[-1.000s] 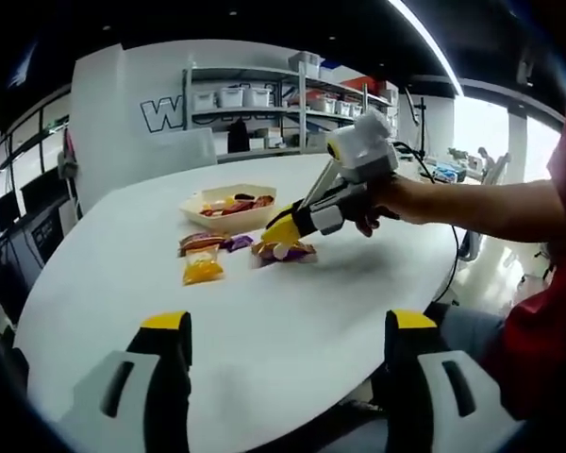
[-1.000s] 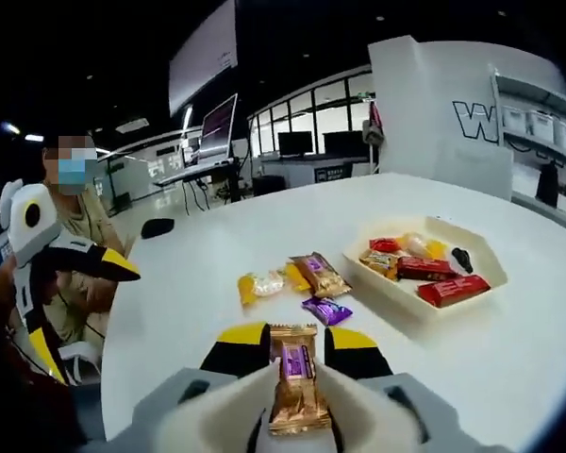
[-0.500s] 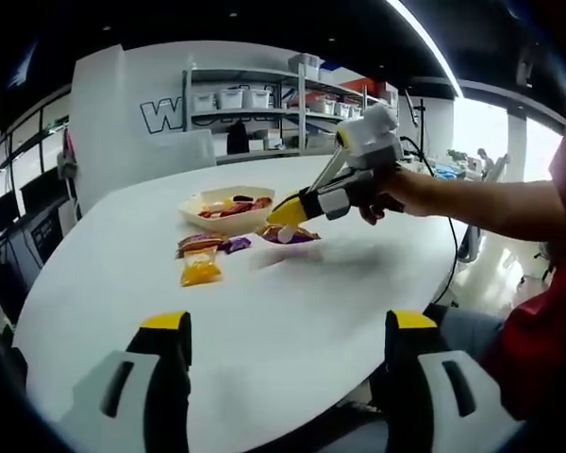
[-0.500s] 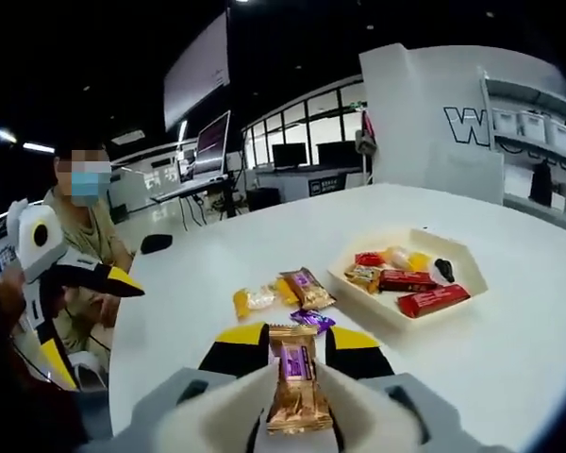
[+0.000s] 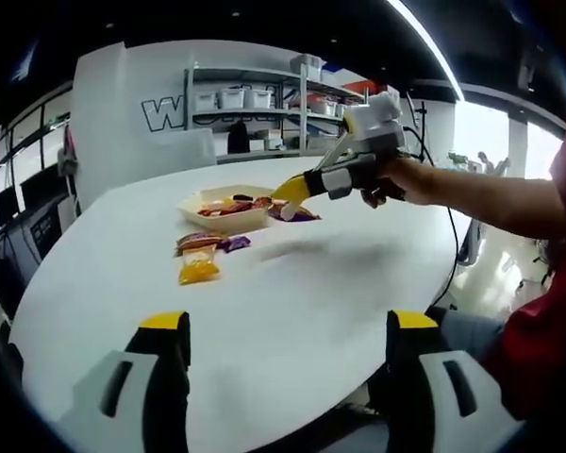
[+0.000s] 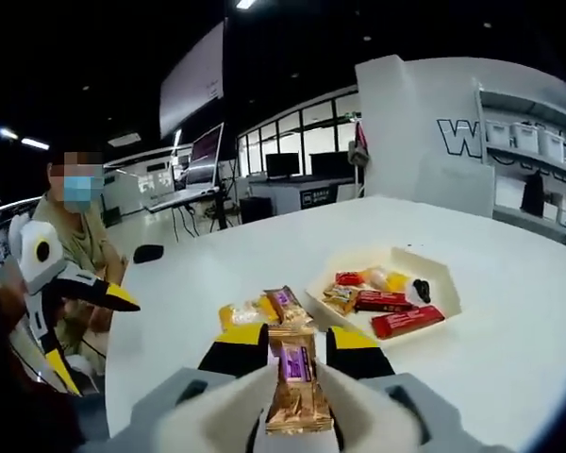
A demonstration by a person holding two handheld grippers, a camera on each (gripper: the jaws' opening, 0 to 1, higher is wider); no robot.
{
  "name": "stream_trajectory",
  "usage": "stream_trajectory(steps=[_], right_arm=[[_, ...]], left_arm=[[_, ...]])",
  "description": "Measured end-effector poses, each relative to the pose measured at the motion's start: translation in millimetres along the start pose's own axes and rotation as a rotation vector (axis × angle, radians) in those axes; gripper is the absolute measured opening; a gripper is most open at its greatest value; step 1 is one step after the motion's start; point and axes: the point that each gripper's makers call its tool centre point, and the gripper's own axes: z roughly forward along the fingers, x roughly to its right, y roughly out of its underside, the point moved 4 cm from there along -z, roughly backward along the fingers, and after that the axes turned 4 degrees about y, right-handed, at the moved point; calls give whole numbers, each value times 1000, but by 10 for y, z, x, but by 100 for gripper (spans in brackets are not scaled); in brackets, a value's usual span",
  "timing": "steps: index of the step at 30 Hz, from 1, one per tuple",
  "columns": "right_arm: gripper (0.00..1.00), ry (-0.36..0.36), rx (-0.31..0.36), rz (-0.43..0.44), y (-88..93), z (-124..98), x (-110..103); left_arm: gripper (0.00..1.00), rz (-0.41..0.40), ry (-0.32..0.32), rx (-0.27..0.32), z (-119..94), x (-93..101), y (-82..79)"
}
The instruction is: Place the target food into the container with the food tongs after gripping and lifting it, then release it inside without dropping or visibly crushing the food.
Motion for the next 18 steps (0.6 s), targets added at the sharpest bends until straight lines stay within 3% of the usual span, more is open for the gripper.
stream_trajectory(steps=[18], right_arm=[[19, 49, 31, -39, -256, -44, 233]], left_arm=[[87, -39, -2, 19, -29, -49, 16]])
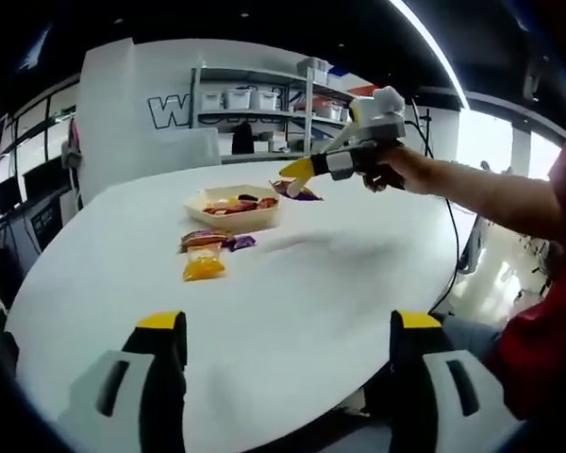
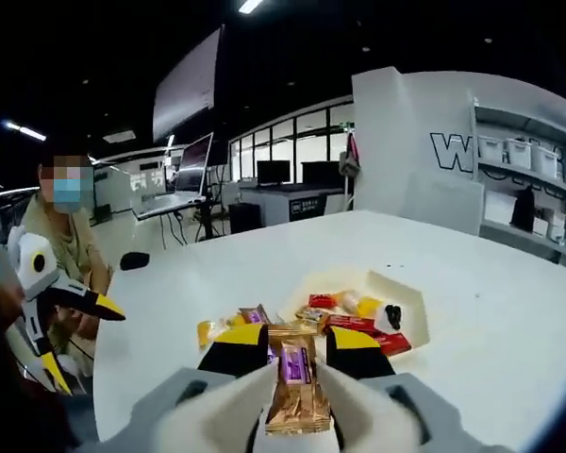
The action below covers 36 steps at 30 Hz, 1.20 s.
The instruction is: Place the target food into the container with the food tongs after gripping and lifting it, then release it inside without dropping or visibly crushing the food.
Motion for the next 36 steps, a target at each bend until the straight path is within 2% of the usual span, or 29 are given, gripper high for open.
stream_trajectory(steps=[7, 14, 22, 26, 36], right_arm=[[19, 18, 26, -33, -178, 28, 106], [18, 34, 36, -41, -270, 80, 198], [20, 22, -19, -45, -99, 139, 200], [21, 6, -39, -18, -21, 125, 210], [22, 0, -127, 41, 336, 80, 257]], left_arm=[[87, -1, -4, -3, -16, -32, 12], [87, -8, -8, -4, -19, -58, 22], [86, -13, -5, -12, 1, -74, 57], [85, -6, 2, -19, 9, -63, 69], [84, -6, 3, -24, -6, -65, 93]])
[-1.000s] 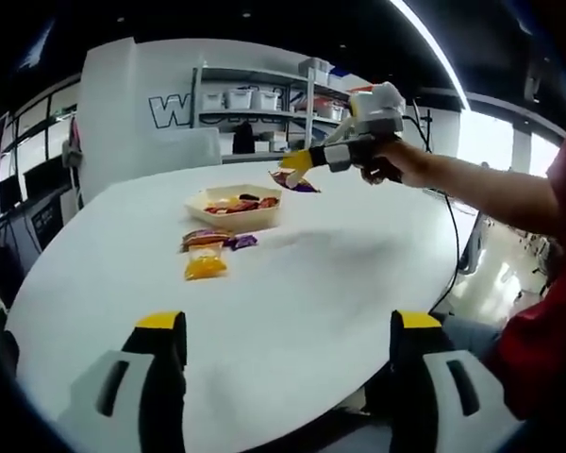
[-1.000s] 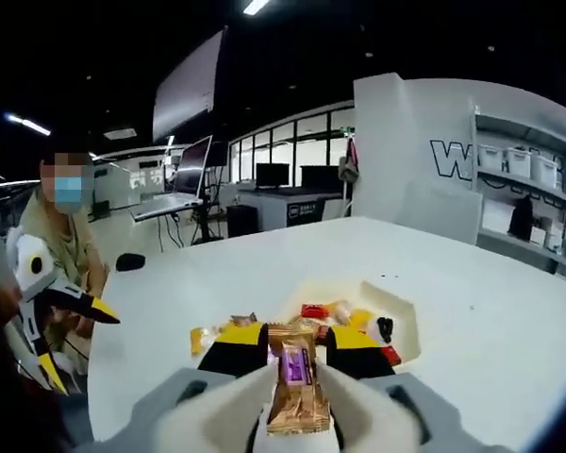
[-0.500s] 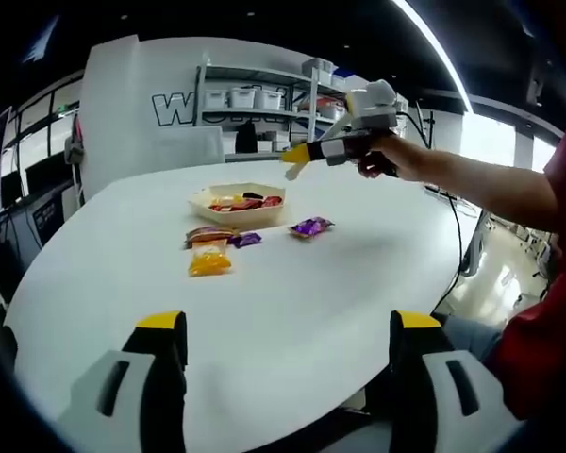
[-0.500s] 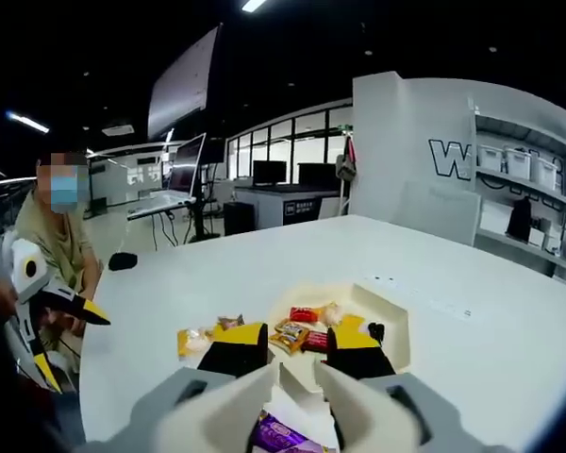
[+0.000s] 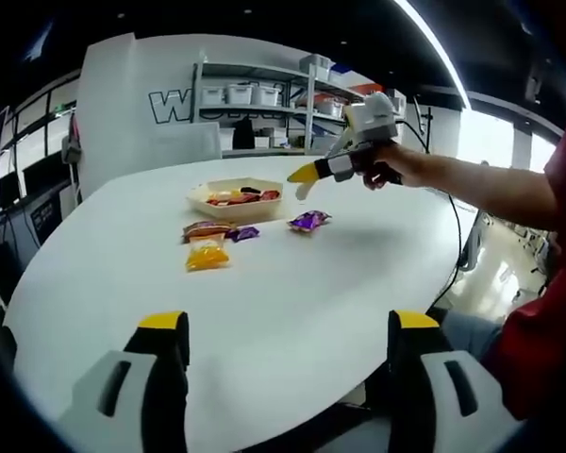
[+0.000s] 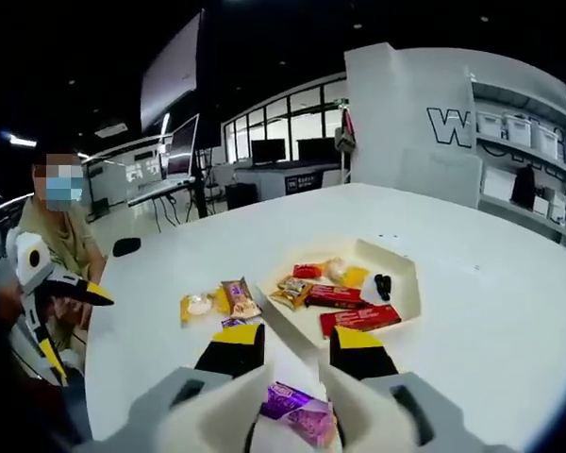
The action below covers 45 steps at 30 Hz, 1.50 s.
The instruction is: Place the target food into the container with the food tongs after gripping and lifting it, then release it inside without dropping or visibly crushing the food.
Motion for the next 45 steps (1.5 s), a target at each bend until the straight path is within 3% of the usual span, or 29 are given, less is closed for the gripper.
stream_trajectory(steps=[18, 34, 40, 45], right_arm=[[23, 70, -76, 23, 252, -89, 180], [23, 42, -85, 55, 298, -203, 68], [23, 19, -62, 101, 260, -188, -8], [24, 46, -68, 143, 329, -143, -36]], left_arm=[[84, 6, 4, 7, 1, 42, -23], [83, 26, 18, 9, 4, 110, -51], [83, 32, 15, 6, -14, 118, -62], [83, 38, 13, 0, -20, 112, -66]])
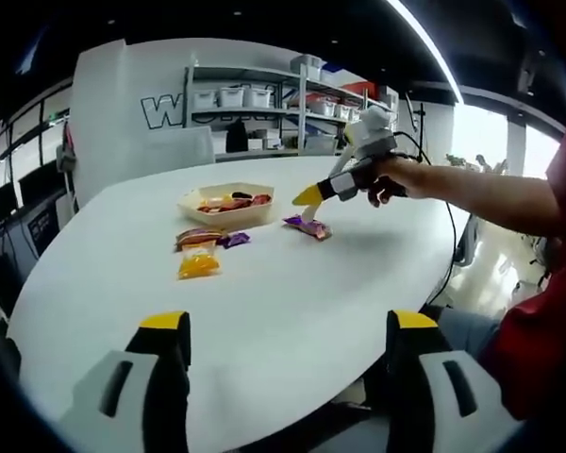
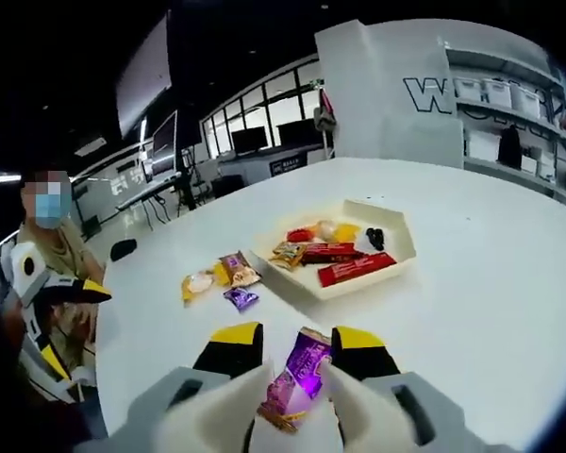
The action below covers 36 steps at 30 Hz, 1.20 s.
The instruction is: Place the target food into the container with the food tongs after gripping and lifting it, then release it inside without dropping or visibly crushing the food.
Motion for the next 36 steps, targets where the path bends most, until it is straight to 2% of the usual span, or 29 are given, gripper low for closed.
stream_trajectory(steps=[7, 10, 18, 23, 26, 29, 30, 31, 36], right_arm=[[24, 49, -7, 27, 43, 15, 10], [25, 75, -8, 16, 52, 22, 18], [26, 89, -9, -22, 48, 21, -21], [26, 99, 12, 9, 5, -11, -20], [26, 99, -11, 37, 46, 18, -14], [26, 120, -37, -7, 141, 73, -14], [26, 125, -9, -34, 99, 70, -5], [26, 120, -28, -9, 121, 64, -19], [26, 108, -28, -40, 111, 75, -28]], left_arm=[[83, 2, 3, -8, 5, -1, 13], [83, 3, 5, -8, 10, 3, 10], [83, 0, 6, -7, 15, -14, 16], [83, -4, 5, -7, 15, -33, 32], [83, -6, 6, -7, 21, -34, 45], [83, -9, 9, -5, 23, -25, 50], [83, -11, 9, -4, 20, -25, 52], [83, -11, 8, -5, 16, -27, 56], [83, -19, -3, -6, -14, -73, 83]])
